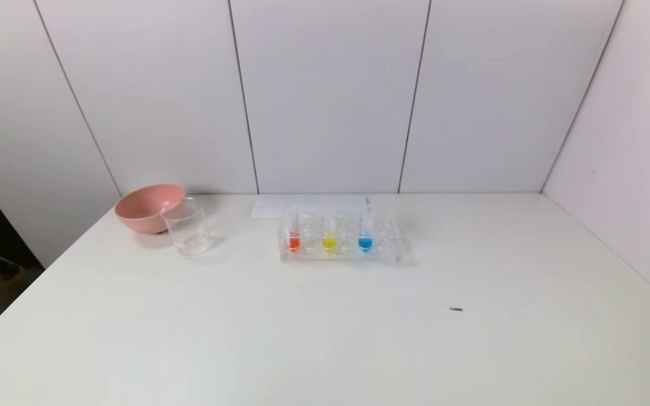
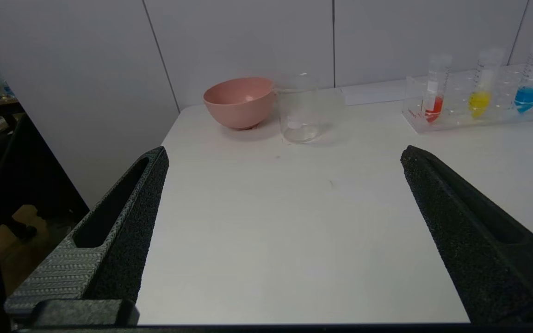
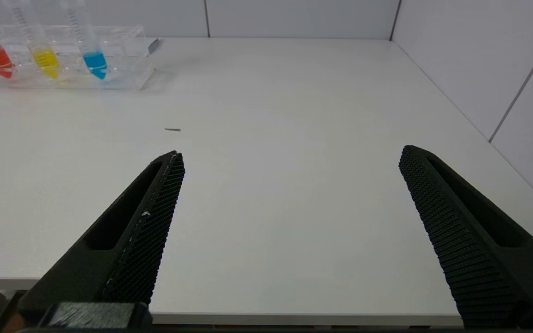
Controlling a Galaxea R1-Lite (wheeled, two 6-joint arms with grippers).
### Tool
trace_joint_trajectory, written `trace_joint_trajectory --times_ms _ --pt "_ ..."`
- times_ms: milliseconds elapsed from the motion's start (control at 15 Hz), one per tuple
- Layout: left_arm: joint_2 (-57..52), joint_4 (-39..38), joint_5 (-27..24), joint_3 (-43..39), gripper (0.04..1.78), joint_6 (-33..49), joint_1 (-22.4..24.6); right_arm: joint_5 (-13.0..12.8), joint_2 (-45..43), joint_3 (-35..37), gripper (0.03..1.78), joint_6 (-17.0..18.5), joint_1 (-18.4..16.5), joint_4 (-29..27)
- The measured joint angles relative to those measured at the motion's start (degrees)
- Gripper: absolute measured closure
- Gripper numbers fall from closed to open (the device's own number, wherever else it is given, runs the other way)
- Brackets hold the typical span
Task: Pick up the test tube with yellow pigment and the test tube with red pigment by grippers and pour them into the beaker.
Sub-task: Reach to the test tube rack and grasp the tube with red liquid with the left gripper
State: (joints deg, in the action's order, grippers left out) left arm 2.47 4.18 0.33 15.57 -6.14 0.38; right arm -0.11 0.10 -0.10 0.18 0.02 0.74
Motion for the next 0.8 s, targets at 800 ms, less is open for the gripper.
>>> trace_joint_trajectory --times_ms 800 --pt "22.93 -2.23 -1.38 18.25 0.06 0.28 -2.88 0.04 0.00 0.00 0.11 0.00 0.02 0.00"
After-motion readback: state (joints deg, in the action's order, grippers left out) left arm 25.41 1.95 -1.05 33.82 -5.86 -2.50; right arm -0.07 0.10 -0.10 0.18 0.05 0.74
